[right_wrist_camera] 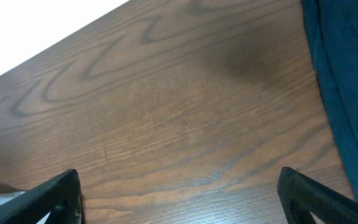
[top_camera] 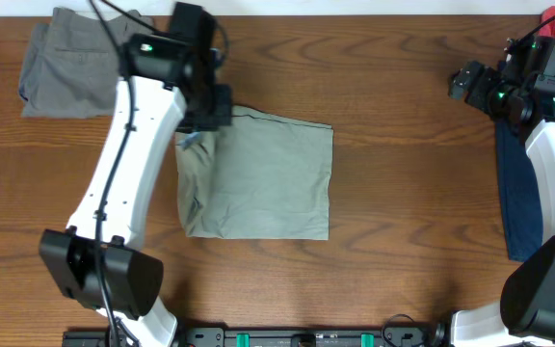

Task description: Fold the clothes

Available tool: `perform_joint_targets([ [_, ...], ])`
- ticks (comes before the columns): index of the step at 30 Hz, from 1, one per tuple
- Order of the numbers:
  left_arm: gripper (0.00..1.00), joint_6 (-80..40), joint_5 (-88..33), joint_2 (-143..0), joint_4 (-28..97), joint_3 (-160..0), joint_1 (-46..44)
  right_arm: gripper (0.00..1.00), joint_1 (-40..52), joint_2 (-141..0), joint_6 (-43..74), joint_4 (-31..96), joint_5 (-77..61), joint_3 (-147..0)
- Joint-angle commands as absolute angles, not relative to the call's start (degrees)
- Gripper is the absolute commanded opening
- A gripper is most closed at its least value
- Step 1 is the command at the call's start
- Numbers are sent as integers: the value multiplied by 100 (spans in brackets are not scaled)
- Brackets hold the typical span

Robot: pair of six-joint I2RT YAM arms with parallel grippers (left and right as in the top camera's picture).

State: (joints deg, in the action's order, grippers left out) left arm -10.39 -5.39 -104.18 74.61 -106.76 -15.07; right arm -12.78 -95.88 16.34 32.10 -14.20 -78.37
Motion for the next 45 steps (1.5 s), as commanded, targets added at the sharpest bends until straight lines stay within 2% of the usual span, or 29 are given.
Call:
perform_joint_targets([
  [1,6,-1173,-899,-10593,7426,-10506,-1809,99,-1245,-9601,1669,3212,-1439,-7870],
  [15,6,-1463,-1164,-10750,6965,-10228,-2904,99,-1245,-9601,1669,3212,-1441,-7870],
  [24,6,-1675,-919,-10750,6663,-9806,-3214,99,-1245,-9601,1669,3212,-1439,-7870],
  [36,6,-1658,425,-10062,7417,-10130,-1911,99,-1245,-9601,1669,3212,-1441,-7870],
  [45,6,-1481,526,-9308,7478,-10193,-1146,99,-1245,-9601,1669,3212,-1441,-7870],
])
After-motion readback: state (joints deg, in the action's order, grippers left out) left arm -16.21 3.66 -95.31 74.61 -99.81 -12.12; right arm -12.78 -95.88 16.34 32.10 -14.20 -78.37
